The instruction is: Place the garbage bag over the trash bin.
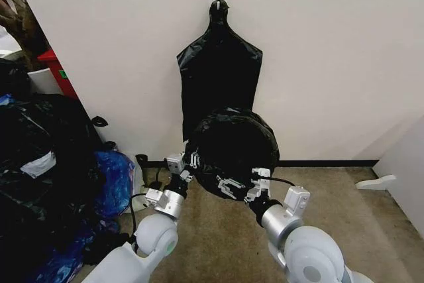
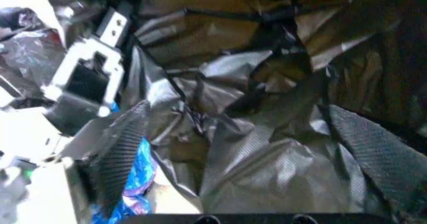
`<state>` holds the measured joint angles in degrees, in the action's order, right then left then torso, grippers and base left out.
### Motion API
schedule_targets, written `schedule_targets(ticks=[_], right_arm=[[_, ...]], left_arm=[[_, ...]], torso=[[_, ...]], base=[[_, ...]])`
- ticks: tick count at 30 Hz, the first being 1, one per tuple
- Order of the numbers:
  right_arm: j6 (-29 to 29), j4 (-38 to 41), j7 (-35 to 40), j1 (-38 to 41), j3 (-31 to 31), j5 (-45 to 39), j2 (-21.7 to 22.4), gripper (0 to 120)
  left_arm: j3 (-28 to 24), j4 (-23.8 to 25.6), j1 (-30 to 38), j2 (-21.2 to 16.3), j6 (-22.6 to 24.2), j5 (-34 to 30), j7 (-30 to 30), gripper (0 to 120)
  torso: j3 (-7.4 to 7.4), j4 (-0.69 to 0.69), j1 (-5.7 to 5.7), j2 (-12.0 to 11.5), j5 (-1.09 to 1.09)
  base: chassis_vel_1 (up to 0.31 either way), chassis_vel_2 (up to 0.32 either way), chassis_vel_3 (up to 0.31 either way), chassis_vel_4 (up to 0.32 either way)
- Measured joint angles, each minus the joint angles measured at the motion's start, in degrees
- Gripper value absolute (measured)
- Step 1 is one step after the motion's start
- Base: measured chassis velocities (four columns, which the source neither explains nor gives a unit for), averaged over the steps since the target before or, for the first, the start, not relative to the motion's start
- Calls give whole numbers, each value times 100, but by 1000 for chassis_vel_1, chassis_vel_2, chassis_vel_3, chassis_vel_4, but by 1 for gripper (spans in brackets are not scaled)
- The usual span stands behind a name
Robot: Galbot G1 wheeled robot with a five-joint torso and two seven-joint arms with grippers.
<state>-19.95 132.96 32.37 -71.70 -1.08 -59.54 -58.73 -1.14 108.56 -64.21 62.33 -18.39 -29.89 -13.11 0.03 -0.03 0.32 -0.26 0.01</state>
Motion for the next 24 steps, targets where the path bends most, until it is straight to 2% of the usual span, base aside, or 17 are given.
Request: schedule_targets(ticks=[3, 9, 10, 14, 16, 18, 19, 20, 22, 24], right_arm=[[-1, -41, 23, 5, 30, -10, -22, 89], [7, -47, 61, -40, 113, 23, -41, 63], [7, -47, 61, -40, 113, 23, -41, 63], [36, 146, -29, -150, 201, 265, 10, 46], [36, 156, -34, -158, 205, 279, 13, 46], [45, 230, -108, -240, 232, 470, 58, 34], [45, 230, -108, -240, 232, 470, 58, 34], [85, 261, -248, -322, 249, 782, 122, 25], [106, 279, -311, -342, 254, 912, 161, 16], [109, 296, -324, -349, 259, 927, 173, 13]], left_arm=[[0, 20, 2, -6, 0, 0, 0, 2], [19, 36, 4, -32, 7, -3, -2, 2], [19, 36, 4, -32, 7, -3, -2, 2], [20, -60, 13, -14, 32, -36, -37, 2], [20, -60, 13, -14, 32, -36, -37, 2], [20, -88, 43, -9, 66, -85, -87, 2], [20, -88, 43, -9, 66, -85, -87, 2], [23, -101, 78, -9, 116, -154, -143, 2], [27, -102, 101, -9, 146, -208, -191, 2], [28, -102, 110, -9, 159, -232, -217, 2]], torso=[[0, 0, 0, 0, 0], [0, 0, 0, 0, 0], [0, 0, 0, 0, 0], [0, 0, 0, 0, 0], [0, 0, 0, 0, 0], [0, 0, 0, 0, 0], [0, 0, 0, 0, 0], [0, 0, 0, 0, 0], [0, 0, 0, 0, 0], [0, 0, 0, 0, 0]], base=[[0, 0, 0, 0], [0, 0, 0, 0], [0, 0, 0, 0], [0, 0, 0, 0], [0, 0, 0, 0], [0, 0, 0, 0], [0, 0, 0, 0], [0, 0, 0, 0], [0, 0, 0, 0], [0, 0, 0, 0]])
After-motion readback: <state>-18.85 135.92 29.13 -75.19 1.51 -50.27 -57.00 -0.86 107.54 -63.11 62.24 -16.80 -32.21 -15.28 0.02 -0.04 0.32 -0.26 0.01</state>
